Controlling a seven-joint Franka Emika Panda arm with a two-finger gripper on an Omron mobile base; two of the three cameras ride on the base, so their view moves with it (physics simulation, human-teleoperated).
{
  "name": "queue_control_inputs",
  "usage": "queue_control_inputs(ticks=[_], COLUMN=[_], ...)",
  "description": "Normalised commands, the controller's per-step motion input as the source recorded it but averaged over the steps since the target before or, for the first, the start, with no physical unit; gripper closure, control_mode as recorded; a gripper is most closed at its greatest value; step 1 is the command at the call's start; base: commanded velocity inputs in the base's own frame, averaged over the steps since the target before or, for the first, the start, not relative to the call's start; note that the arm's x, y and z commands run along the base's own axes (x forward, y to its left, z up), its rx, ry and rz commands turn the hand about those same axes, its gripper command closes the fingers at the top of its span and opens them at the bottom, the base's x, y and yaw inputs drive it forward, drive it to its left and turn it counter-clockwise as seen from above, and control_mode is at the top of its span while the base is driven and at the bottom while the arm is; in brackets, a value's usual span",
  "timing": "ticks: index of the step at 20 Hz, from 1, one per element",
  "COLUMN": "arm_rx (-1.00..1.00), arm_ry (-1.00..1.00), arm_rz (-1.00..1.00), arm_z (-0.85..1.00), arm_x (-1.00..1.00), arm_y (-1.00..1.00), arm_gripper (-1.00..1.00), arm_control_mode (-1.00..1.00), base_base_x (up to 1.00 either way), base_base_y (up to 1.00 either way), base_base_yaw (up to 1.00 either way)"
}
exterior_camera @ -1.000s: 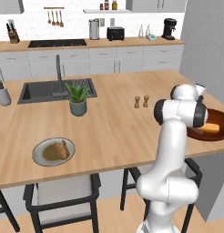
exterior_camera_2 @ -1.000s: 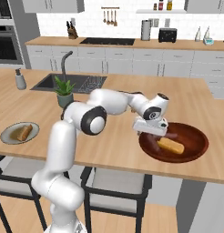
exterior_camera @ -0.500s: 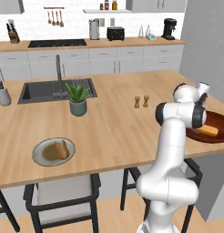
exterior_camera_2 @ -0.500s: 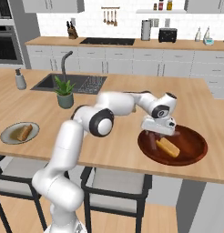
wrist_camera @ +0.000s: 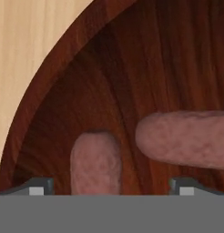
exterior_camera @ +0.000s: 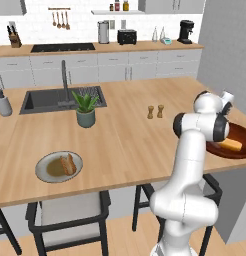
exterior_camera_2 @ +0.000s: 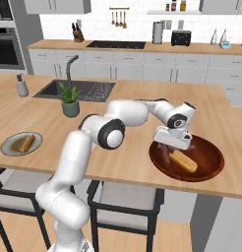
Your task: Place one bun and one sausage from the bowl on each plate.
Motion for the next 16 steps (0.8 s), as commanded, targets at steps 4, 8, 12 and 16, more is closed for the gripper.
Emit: queue_control_inputs(ticks=[4,8,12,16], arm_rx=[-0.05,-0.01,0.00,0.00], arm_ry=[-0.05,-0.07,-0.04,0.00], arm_rz=[0.06,0.03,0.01,0.03], arm_z=[-0.30,-0.18,0.00,0.01], arm_x=[-0.19,0.00,0.00,0.00], arm_y=[0.72,0.48,0.03,0.00], arm_gripper=[-1.00,1.00,1.00,1.00], arm_control_mode=[-1.00,-1.00,-1.00,-1.00], base_base_x=[0.00,0.00,0.00,0.00], base_base_y=[0.00,0.00,0.00,0.00], base_base_yaw=[0.00,0.00,0.00,0.00])
